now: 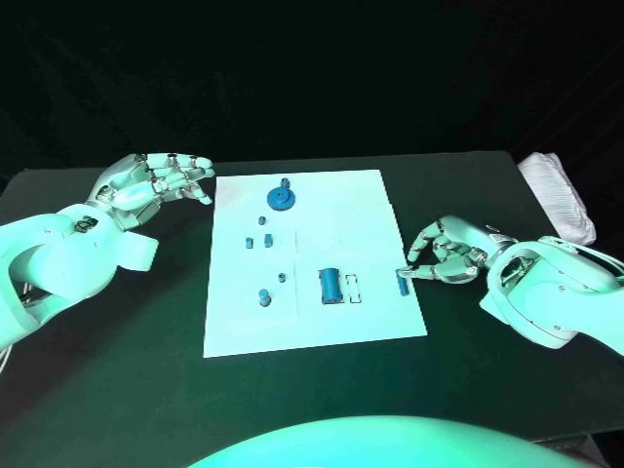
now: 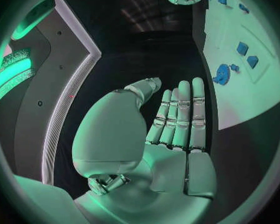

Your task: Assemble the parts on the task board

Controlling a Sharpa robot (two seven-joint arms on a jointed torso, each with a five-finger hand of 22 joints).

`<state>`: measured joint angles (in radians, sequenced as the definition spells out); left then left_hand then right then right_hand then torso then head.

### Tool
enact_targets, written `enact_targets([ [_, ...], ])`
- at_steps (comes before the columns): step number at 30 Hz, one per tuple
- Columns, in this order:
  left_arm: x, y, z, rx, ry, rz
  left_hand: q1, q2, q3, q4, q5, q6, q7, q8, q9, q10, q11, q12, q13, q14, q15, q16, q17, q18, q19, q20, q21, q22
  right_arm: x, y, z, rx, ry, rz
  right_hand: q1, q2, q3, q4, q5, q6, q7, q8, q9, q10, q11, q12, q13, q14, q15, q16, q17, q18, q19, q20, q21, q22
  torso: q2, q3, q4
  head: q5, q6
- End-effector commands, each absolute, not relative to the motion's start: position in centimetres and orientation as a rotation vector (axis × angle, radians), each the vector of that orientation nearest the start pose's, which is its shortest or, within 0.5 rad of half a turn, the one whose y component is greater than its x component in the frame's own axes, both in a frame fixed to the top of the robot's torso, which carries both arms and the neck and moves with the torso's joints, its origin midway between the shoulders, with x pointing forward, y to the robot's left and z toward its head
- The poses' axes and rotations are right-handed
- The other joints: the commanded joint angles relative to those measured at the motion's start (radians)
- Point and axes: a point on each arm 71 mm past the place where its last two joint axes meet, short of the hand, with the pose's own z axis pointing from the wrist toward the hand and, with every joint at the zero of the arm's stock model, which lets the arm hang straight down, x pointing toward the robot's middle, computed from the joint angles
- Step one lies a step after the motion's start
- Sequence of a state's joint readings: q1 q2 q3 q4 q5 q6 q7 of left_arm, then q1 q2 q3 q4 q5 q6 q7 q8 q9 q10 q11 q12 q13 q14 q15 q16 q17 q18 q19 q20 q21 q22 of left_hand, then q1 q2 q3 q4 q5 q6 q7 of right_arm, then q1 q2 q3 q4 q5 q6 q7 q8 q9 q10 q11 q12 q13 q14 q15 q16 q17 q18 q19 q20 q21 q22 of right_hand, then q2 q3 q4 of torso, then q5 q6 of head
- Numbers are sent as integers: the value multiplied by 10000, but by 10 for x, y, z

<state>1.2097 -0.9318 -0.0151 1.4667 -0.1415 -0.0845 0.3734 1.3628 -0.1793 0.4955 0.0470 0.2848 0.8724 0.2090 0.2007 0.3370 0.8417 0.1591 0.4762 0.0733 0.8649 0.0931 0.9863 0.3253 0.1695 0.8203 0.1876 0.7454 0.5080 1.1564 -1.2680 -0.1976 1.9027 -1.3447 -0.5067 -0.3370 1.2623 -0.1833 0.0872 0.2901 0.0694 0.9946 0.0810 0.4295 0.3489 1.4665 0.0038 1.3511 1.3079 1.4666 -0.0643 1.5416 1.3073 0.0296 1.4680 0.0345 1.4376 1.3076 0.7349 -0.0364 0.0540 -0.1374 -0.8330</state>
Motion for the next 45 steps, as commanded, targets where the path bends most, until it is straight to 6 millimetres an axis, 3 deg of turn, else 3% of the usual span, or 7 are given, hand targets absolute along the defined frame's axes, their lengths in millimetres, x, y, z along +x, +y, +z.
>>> enact_targets([
  [1,496,255,-165,-9325,15016,-16117,-36,75,-19,57,11,-56,12,-10,-10,-74,3,-6,-8,-17,19,-53,17,123,62,16,-54,-9,371,-302,-225,2139,18278,3681,-183,-8,-47,38,-43,88,5,31,18,37,13,-41,1398,892,19,-52,1976,-36,776,63,-52,2275,3,-3,13,-23,2],
  [18,496,256,-165,-9329,15019,-16112,-36,75,-19,57,11,-56,12,-10,-10,-74,3,-6,-8,-17,19,-53,17,123,62,16,-54,-9,368,-290,-247,1846,18945,3280,-280,70,-17,16,9,196,-41,84,38,65,-24,-1,1422,897,-7,-44,1997,-44,786,51,-8,2287,24,-2,20,2,-22],
  [24,496,256,-165,-9328,15030,-16121,-37,87,-17,73,13,-53,12,-6,-9,-81,3,2,-6,-19,19,-49,23,124,74,17,-74,-23,368,-281,-254,1632,19168,3315,326,231,370,-90,269,295,-111,132,47,94,-93,22,1440,903,-71,-40,2014,-53,800,0,35,2300,17,-6,44,6,-94],
  [27,496,257,-165,-9337,15032,-16104,-37,87,-17,73,13,-53,12,-6,-9,-81,3,2,-6,-19,19,-49,23,124,74,17,-74,-23,367,-280,-257,1431,19304,3152,1357,414,1213,-477,848,410,-215,141,16,119,-195,73,1477,928,-165,15,2121,-80,831,-85,187,2341,8,-4,36,69,-115],
  [33,496,257,-166,-9345,15054,-16101,-37,87,-17,73,13,-53,12,-6,-9,-81,3,2,-6,-19,19,-49,23,124,74,17,-74,-23,368,-280,-259,1250,19401,2918,1424,-190,3171,-807,3122,533,-238,239,21,129,-226,37,1484,939,-196,39,2177,-96,847,-135,254,2363,12,-14,13,44,-99],
  [39,496,257,-166,-9353,15081,-16101,1,142,19,80,26,-53,10,-2,-10,-92,2,11,-5,-24,15,-49,30,128,92,13,-92,-35,368,-277,-259,1297,19249,2930,927,-391,4143,-1209,3352,404,-233,483,215,156,-223,18,1485,943,-189,44,2194,-102,853,-128,283,2371,-2,-18,31,2,-101],
  [45,496,257,-166,-9360,15097,-16095,113,163,74,20,27,-51,9,4,-11,-103,-1,22,-6,-40,1,-59,35,132,116,-6,-90,-31,368,-275,-257,1529,19011,3127,635,-431,4373,-1292,3412,366,-244,565,280,189,-233,56,1508,949,-194,59,2222,-111,863,-131,331,2383,6,-20,40,0,-103],
])
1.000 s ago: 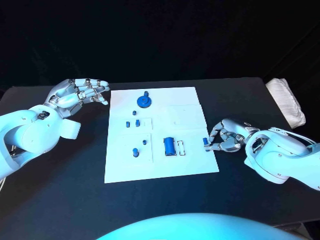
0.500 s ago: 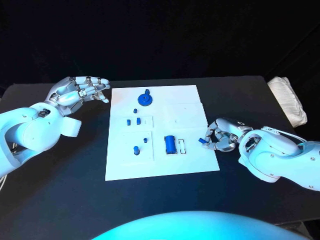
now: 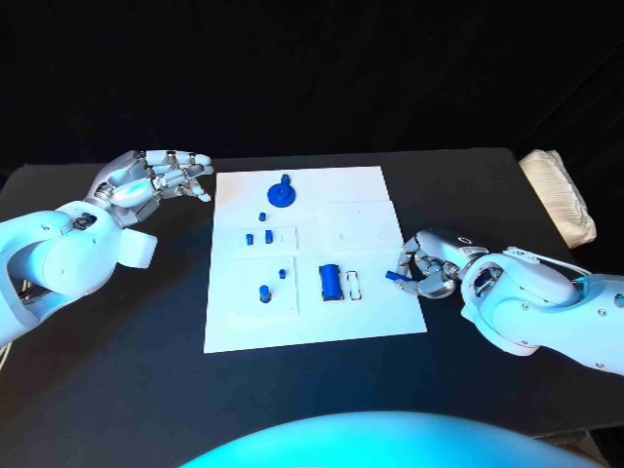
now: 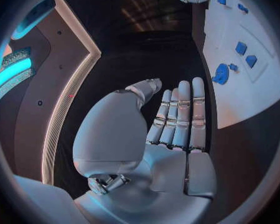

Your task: Assemble the parts on the task board

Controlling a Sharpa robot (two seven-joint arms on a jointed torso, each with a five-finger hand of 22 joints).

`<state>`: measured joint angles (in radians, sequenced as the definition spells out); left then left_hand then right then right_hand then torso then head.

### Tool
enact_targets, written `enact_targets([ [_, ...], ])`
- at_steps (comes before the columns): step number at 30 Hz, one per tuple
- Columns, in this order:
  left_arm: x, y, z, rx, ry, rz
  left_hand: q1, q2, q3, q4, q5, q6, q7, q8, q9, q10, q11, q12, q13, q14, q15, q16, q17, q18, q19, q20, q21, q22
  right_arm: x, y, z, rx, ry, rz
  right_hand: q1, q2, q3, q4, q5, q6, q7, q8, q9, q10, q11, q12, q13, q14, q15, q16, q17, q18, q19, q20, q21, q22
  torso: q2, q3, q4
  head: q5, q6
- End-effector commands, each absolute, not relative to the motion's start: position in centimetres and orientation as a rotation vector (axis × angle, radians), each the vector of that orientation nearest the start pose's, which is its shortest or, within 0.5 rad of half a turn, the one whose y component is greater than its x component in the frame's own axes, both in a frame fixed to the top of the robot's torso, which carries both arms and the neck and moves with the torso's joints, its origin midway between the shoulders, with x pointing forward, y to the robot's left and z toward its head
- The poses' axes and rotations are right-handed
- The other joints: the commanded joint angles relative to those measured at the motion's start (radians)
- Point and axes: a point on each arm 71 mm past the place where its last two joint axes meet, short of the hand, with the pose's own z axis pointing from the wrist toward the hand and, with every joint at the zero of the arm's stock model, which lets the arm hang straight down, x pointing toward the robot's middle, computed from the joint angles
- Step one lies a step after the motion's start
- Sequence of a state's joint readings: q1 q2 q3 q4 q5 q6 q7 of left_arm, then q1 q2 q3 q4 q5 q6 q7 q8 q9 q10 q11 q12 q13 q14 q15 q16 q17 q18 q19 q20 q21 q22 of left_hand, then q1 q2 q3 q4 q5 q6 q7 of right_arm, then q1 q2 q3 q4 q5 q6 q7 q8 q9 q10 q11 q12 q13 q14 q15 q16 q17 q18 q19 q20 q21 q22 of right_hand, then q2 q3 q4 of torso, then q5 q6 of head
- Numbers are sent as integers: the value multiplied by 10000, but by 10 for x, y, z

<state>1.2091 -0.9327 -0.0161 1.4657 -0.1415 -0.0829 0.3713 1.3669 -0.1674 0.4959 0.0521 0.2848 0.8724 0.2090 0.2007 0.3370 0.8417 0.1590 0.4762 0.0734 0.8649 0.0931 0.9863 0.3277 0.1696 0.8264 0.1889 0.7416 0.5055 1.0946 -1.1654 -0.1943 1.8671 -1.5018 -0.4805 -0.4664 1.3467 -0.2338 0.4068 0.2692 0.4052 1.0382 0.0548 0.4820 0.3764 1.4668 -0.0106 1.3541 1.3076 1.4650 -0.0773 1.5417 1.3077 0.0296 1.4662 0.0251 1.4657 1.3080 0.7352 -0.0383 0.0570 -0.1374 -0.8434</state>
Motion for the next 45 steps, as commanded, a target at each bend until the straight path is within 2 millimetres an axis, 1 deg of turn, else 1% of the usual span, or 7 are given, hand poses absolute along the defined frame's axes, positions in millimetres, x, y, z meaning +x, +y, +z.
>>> enact_targets([
  [1,496,257,-166,-9361,15098,-16093,72,43,70,-31,26,-51,10,4,-11,-103,0,22,-7,-41,1,-59,11,131,56,-19,-52,-7,367,-274,-256,1554,18978,3155,-248,68,1197,-1088,52,-72,15,49,12,193,-90,35,1516,967,-65,64,2226,-114,883,-37,66,2383,4,-2,6,-5,10],
  [8,496,257,-166,-9378,15098,-16058,98,46,82,-48,27,-51,12,6,-12,-105,0,25,-7,-43,-1,-62,12,131,60,-24,-46,-3,365,-270,-246,1943,18556,3557,-654,8,1331,-1096,-32,-73,-18,125,66,260,-114,144,1577,984,-83,104,2297,-134,904,-51,178,2411,13,-13,-12,19,8],
  [13,496,256,-166,-9377,15110,-16064,113,51,91,-56,27,-48,13,8,-12,-105,1,26,-7,-44,-2,-64,12,130,62,-27,-42,0,366,-263,-237,2071,18354,3798,-1205,20,1336,-912,-591,-34,-53,166,84,316,-140,236,1633,988,-103,112,2313,-146,916,-66,247,2427,14,-11,-12,10,3],
  [18,496,255,-166,-9372,15112,-16071,114,46,93,-58,25,-43,15,11,-11,-106,3,27,-8,-60,3,-73,10,123,53,-25,-45,1,365,-252,-235,2394,18532,4132,-1329,43,1347,-866,-610,8,-69,192,93,358,-154,328,1683,991,-114,121,2328,-155,924,-74,292,2439,33,14,-11,39,-1],
  [25,495,253,-166,-9296,15124,-16218,192,51,142,-115,36,-30,13,21,-12,-115,7,32,-12,-124,8,-105,7,115,5,-33,-45,17,367,-235,-238,2876,18969,4627,-1550,85,1354,-776,-615,40,-82,213,99,398,-167,403,1727,995,-126,130,2345,-162,932,-85,332,2448,-7,-6,21,47,-38],
  [32,495,253,-166,-9279,15140,-16215,222,55,161,-138,37,-29,16,22,-14,-118,9,32,-14,-134,7,-111,7,114,-4,-38,-32,30,368,-225,-242,3163,19234,4870,-1803,115,1337,-678,-601,69,-92,231,103,429,-176,460,1762,995,-134,129,2343,-163,934,-94,337,2449,8,0,-9,69,-31],
  [45,495,255,-166,-9273,15214,-16092,227,45,165,-149,38,-51,22,9,-21,-123,12,30,-16,-136,8,-113,7,112,-7,-39,-22,40,370,-215,-244,3304,19239,5113,-2198,222,1330,-498,-572,91,-88,240,99,455,-173,501,1794,1001,-135,142,2367,-169,940,-99,368,2457,5,2,-1,96,-38],
])
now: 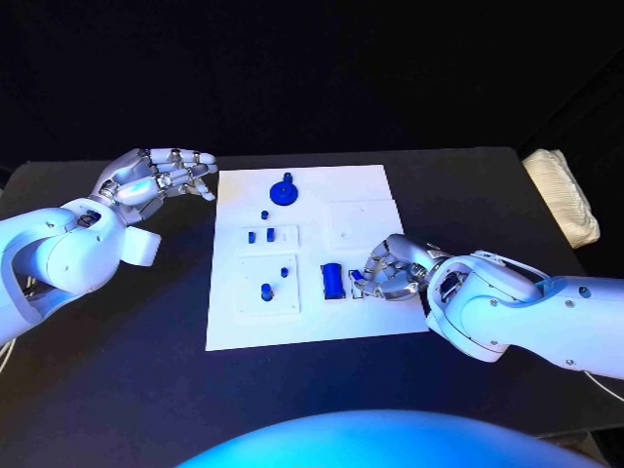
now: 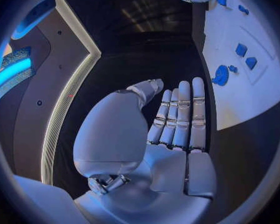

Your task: Assemble the parts on the task board

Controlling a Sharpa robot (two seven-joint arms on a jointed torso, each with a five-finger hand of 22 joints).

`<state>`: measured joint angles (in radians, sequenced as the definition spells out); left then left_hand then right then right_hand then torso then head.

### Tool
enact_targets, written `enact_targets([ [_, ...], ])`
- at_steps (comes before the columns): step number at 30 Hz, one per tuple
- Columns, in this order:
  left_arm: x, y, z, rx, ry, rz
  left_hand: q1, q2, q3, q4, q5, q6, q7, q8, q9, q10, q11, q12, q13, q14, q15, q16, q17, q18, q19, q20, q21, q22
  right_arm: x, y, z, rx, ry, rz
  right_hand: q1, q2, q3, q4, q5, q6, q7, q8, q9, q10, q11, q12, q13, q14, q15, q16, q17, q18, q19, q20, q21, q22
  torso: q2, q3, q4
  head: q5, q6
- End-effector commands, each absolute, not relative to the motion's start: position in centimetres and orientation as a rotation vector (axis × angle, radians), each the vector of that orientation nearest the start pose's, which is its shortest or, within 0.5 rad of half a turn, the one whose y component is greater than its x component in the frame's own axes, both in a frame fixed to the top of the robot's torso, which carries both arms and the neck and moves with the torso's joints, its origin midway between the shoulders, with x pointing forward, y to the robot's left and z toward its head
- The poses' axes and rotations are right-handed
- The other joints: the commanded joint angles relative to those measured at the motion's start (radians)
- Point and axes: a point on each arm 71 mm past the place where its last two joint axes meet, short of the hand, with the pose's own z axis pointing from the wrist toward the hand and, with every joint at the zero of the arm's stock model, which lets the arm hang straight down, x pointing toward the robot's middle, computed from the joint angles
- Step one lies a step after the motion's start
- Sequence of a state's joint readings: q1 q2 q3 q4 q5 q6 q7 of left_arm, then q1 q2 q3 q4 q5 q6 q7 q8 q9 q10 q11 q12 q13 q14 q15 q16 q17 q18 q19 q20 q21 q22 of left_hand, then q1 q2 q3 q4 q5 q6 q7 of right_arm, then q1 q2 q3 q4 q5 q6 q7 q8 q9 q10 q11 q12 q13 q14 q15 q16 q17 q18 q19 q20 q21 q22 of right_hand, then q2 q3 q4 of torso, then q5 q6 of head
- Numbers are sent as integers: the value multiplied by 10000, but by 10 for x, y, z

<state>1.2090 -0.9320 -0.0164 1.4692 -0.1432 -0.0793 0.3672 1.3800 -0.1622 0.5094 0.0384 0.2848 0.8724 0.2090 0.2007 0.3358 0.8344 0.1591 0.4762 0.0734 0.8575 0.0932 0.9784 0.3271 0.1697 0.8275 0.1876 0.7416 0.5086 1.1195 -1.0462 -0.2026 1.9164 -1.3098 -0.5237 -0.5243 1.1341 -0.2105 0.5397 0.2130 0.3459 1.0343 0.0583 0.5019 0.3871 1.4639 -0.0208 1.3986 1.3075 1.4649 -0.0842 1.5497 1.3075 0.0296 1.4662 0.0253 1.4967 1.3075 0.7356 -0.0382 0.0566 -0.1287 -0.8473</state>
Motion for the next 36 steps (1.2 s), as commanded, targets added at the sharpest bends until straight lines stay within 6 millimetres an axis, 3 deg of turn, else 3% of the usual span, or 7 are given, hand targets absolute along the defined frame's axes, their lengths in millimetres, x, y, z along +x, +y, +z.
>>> enact_targets([
  [1,494,255,-166,-9275,15225,-16091,96,-6,30,-12,38,-51,22,9,-8,-50,12,30,-16,-62,6,-34,13,112,-18,-26,-23,9,370,-214,-244,3310,19244,5118,-99,-4,-1,76,17,133,-123,42,-8,487,-71,62,1799,1001,-66,59,2364,-168,940,-101,56,2462,0,1,4,9,1],
  [26,494,256,-167,-9301,15364,-16069,78,-17,37,-12,36,-89,36,-13,-21,-69,24,24,-21,-64,16,-39,14,104,-33,-24,-2,31,374,-212,-247,3360,19441,5056,-669,12,-118,334,-139,172,-116,48,-19,514,-64,104,1836,1004,-58,68,2381,-172,944,-96,80,2467,5,10,-3,23,-53],
  [32,494,256,-167,-9306,15372,-16060,78,-17,37,-12,36,-89,36,-13,-21,-69,24,24,-21,-64,16,-39,14,104,-33,-24,-2,31,374,-210,-247,3308,19404,5115,-995,-56,-292,496,-660,189,-108,42,-35,519,-53,103,1849,1006,-48,71,2387,-172,943,-88,79,2467,6,10,2,33,-63],
  [36,494,256,-167,-9310,15372,-16047,78,-17,37,-12,36,-89,36,-13,-21,-69,24,24,-21,-64,16,-39,14,104,-33,-24,-2,31,374,-210,-247,3252,19426,5149,-1028,-86,-332,511,-729,189,-109,39,-38,519,-52,104,1852,1004,-47,67,2379,-174,945,-86,93,2470,0,11,-1,26,-74],
])
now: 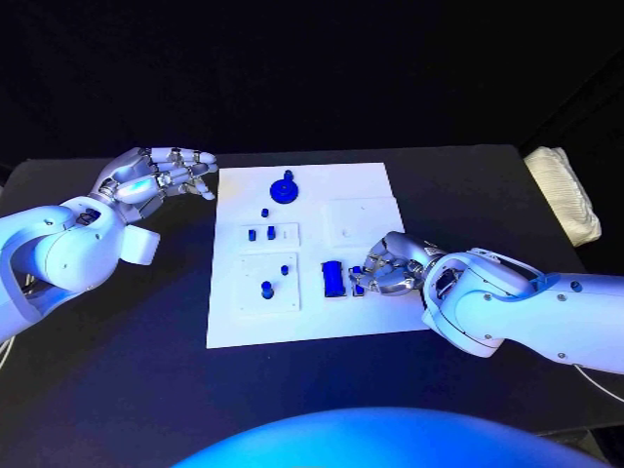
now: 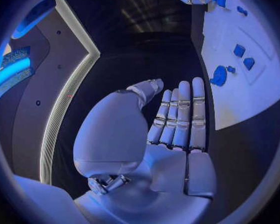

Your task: Assemble the parts on the task board

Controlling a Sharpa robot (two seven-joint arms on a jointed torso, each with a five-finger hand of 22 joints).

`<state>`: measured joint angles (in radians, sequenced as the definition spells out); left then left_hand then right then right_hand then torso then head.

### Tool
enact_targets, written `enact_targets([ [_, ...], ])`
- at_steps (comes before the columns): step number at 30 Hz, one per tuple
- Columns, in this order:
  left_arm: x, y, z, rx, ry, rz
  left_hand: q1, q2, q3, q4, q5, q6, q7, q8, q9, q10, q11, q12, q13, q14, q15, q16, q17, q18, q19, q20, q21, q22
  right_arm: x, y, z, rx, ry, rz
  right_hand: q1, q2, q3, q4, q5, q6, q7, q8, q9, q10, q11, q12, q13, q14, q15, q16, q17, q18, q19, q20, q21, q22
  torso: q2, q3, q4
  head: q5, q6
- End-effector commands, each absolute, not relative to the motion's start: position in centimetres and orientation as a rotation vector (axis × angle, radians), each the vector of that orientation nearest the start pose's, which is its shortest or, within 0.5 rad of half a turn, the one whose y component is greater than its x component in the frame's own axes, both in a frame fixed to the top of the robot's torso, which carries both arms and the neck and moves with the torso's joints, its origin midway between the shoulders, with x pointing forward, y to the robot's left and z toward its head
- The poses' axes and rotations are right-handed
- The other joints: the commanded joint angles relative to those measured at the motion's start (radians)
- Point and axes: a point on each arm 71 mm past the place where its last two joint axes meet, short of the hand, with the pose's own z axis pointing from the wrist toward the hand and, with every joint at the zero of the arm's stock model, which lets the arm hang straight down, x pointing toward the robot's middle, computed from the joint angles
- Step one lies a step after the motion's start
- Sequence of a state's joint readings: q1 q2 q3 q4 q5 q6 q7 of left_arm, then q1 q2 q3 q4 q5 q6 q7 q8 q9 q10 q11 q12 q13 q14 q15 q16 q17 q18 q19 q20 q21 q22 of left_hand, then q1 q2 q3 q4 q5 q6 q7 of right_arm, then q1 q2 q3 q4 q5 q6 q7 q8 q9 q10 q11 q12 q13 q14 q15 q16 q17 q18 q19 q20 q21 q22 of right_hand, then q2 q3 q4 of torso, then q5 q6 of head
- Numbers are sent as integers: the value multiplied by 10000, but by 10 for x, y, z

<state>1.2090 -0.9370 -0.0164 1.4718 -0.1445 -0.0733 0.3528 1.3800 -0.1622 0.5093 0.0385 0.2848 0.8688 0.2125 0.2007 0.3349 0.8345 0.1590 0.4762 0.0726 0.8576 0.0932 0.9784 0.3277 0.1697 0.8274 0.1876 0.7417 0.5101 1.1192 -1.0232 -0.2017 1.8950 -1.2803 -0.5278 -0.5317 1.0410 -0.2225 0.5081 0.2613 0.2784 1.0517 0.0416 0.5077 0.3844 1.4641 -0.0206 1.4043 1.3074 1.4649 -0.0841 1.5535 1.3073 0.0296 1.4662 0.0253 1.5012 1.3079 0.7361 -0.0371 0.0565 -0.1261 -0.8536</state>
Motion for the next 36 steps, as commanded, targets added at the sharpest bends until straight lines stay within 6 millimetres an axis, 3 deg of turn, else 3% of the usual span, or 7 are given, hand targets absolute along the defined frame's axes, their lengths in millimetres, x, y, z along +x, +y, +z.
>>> enact_targets([
  [1,494,256,-167,-9311,15372,-16044,78,-17,37,-12,36,-53,0,-13,-12,-69,24,24,-13,-65,17,-39,9,103,-33,-24,-2,16,374,-209,-247,3230,19439,5162,-97,28,-21,25,-63,15,57,-19,-11,516,-54,42,1850,1005,-48,32,2385,-170,942,-86,28,2461,-6,-2,-4,7,-28],
  [10,494,256,-167,-9307,15386,-16016,78,-17,37,-12,36,-53,0,-13,-12,-69,24,24,-13,-65,17,-39,9,103,-33,-24,-2,16,373,-209,-247,3125,19526,5200,215,74,97,-245,-21,3,24,-19,-16,518,-83,40,1859,1003,-68,27,2376,-171,942,-96,34,2462,-6,-3,-16,14,-48],
  [19,494,256,-167,-9310,15397,-15995,65,-21,48,-12,37,-64,8,-18,-18,-98,33,15,-19,-74,26,-46,10,99,-55,-20,6,31,372,-208,-247,3042,19598,5271,655,275,468,-708,190,-14,-6,-1,-9,524,-114,44,1874,1007,-94,36,2393,-174,945,-118,52,2467,-10,-4,-2,8,-65],
  [36,494,257,-167,-9325,15424,-15970,65,-21,48,-12,37,-64,8,-18,-18,-98,33,15,-19,-74,26,-46,10,99,-55,-20,6,31,370,-206,-247,2985,19640,5386,651,273,478,-727,186,-13,-1,2,-7,529,-111,56,1880,1006,-94,34,2391,-177,947,-119,66,2470,-2,-4,-5,21,-90],
])
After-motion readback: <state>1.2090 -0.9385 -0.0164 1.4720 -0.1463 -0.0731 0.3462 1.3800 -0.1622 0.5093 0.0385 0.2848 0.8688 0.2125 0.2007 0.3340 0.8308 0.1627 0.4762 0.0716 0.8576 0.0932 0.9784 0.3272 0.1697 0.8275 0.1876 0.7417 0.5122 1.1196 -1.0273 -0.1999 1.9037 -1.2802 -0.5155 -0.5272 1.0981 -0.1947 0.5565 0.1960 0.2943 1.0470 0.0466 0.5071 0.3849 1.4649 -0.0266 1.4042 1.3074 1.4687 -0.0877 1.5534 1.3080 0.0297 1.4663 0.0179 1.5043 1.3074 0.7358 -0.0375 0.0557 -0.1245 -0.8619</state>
